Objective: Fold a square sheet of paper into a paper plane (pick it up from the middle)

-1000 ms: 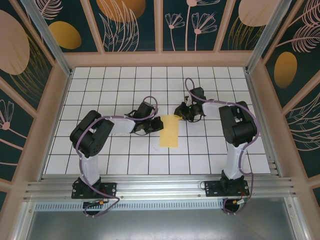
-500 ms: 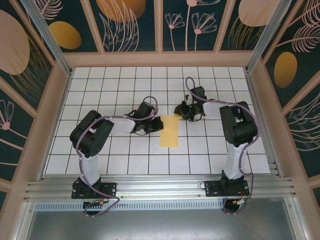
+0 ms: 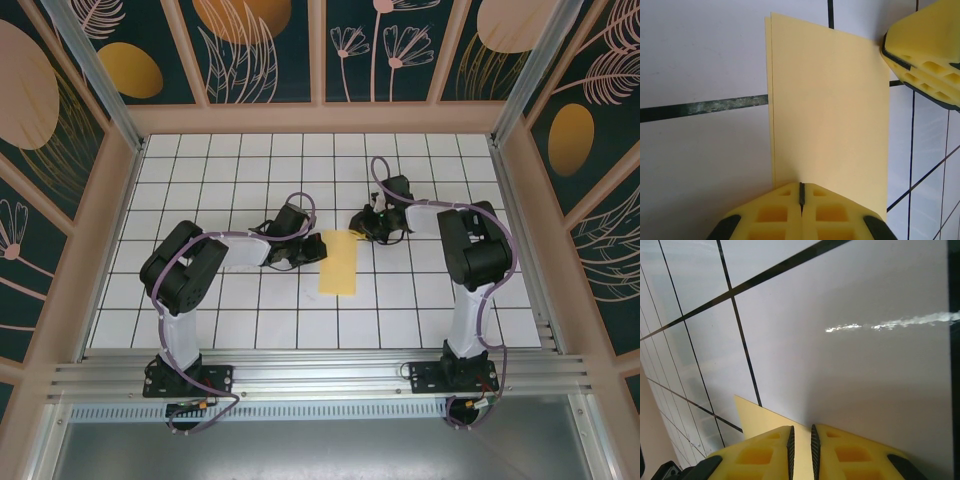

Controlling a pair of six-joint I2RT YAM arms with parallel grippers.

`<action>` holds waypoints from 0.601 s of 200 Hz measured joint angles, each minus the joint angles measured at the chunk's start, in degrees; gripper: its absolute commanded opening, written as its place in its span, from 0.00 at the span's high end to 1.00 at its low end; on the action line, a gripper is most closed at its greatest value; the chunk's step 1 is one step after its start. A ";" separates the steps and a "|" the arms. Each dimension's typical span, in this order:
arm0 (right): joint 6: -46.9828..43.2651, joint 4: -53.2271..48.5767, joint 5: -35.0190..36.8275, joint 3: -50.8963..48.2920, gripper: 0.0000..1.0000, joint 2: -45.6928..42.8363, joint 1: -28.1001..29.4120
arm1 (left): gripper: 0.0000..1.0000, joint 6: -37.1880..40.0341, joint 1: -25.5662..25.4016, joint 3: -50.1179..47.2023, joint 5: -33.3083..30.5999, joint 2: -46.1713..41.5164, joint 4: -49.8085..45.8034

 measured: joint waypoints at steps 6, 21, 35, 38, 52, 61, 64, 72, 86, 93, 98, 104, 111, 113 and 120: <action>-0.07 -0.02 -0.09 0.04 0.78 0.00 -0.04 | 1.00 0.02 0.00 0.00 0.00 0.02 0.00; -0.22 -0.15 -0.28 0.20 0.77 -0.02 -0.28 | 1.00 0.02 0.00 0.00 0.00 0.02 0.00; -0.28 -0.17 -0.37 0.33 0.76 -0.11 -0.72 | 1.00 0.02 0.00 0.00 0.00 0.02 0.00; -0.31 -0.20 -0.39 0.33 0.75 -0.13 -0.83 | 1.00 0.02 0.00 0.00 0.02 0.00 0.00; -0.44 -0.66 -0.33 0.31 0.71 -1.07 -1.46 | 1.00 0.02 0.00 0.00 0.02 0.00 0.00; -0.44 -1.01 -0.04 0.17 0.70 -2.36 -1.75 | 1.00 0.02 0.00 0.00 0.02 0.00 0.02; -0.50 -0.98 0.09 0.04 0.69 -2.89 -1.84 | 1.00 0.02 0.00 0.00 0.04 -0.02 0.02; -0.63 -1.01 0.59 -0.66 0.66 -4.92 -1.90 | 1.00 0.02 0.00 0.00 0.04 -0.04 0.00; -0.90 -0.92 1.16 -2.78 0.62 -8.79 -1.86 | 0.97 0.02 0.00 0.00 0.02 -0.17 0.00; -1.01 -0.85 1.33 -4.11 0.61 -10.80 -1.75 | 0.94 0.02 0.00 -0.02 -0.02 -0.33 -0.13; -1.11 -0.70 1.62 -5.09 0.60 -12.02 -1.62 | 0.92 0.02 0.00 -0.11 -0.09 -0.46 -0.28; -1.11 -0.59 1.97 -6.45 0.60 -13.46 -1.42 | 0.89 0.00 0.00 -0.35 -0.28 -0.87 -0.72; -1.11 -0.59 2.36 -7.78 0.60 -14.64 -1.09 | 0.86 -0.02 -0.09 -0.79 -0.57 -1.49 -1.29; -1.11 -0.63 2.43 -8.22 0.60 -14.97 -0.94 | 0.86 -0.07 -0.09 -0.92 -0.63 -1.70 -1.44; -1.14 -0.66 2.78 -9.62 0.60 -15.82 -0.42 | 0.83 -0.15 -0.09 -1.42 -0.96 -2.47 -2.01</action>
